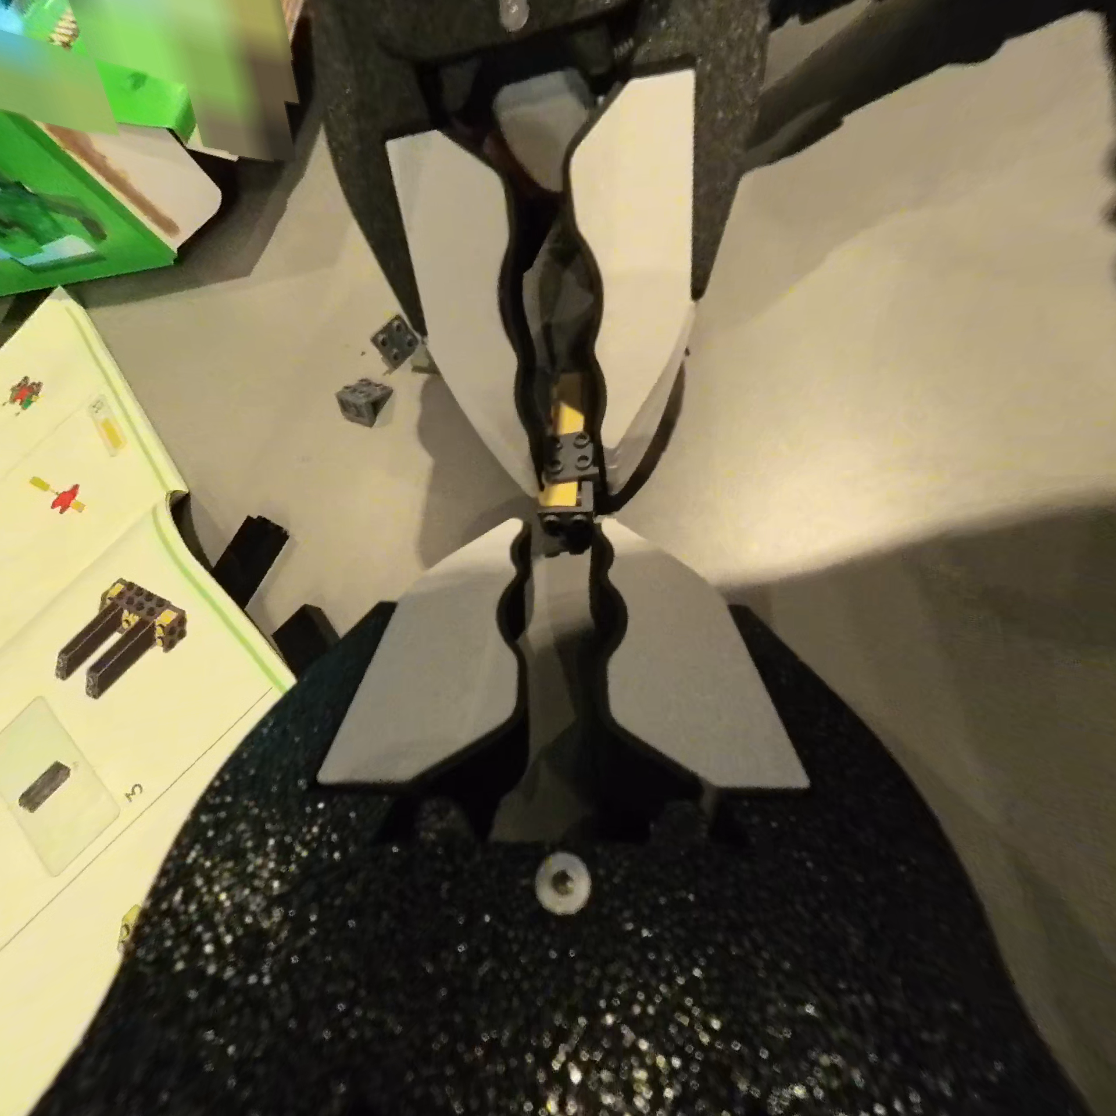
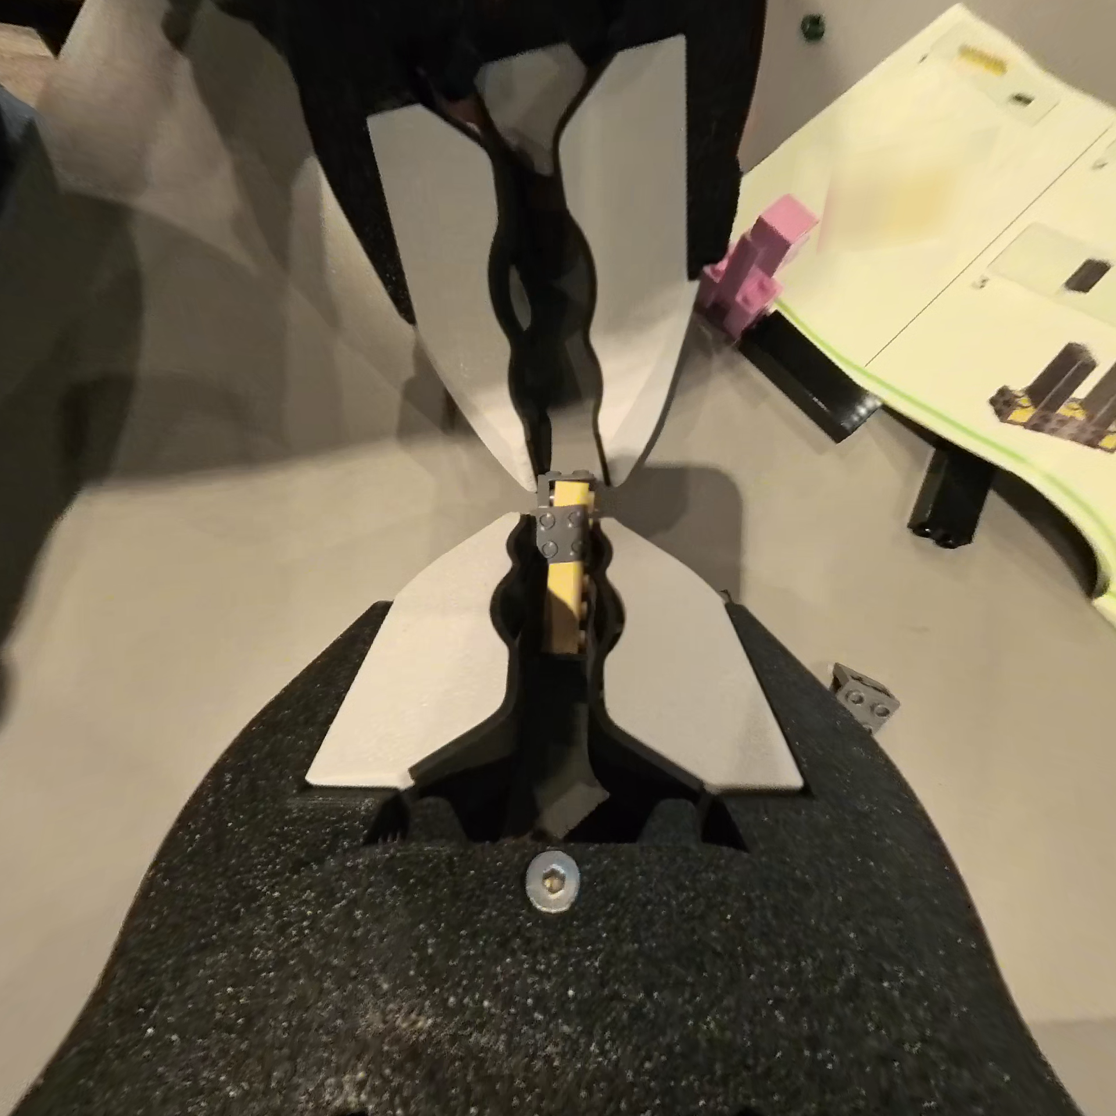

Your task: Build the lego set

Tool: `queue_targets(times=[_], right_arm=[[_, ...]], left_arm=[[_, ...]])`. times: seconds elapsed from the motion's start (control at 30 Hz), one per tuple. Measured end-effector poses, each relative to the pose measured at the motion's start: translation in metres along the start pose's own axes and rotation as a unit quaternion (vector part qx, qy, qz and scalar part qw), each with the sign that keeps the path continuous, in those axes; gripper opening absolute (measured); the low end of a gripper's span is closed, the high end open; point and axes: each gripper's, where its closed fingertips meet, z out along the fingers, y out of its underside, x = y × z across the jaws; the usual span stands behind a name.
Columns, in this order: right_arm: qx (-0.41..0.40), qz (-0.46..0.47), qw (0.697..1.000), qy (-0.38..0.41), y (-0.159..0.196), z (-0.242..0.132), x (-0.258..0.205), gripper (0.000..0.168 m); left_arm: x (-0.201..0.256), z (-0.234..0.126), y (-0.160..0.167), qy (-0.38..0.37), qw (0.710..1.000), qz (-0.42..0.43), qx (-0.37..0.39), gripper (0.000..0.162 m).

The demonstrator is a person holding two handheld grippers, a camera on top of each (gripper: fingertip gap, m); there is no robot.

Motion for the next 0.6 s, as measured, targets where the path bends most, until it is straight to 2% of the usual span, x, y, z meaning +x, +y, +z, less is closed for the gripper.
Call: queue_targets(times=[0.6], right_arm=[[-0.003,-0.087,0.996,0.034,0.001,0.0004,-0.0019,0.019]], left_arm=[[0.0,0.0034,0.0012,0.024,0.999,-0.028,-0.012,0.021]])
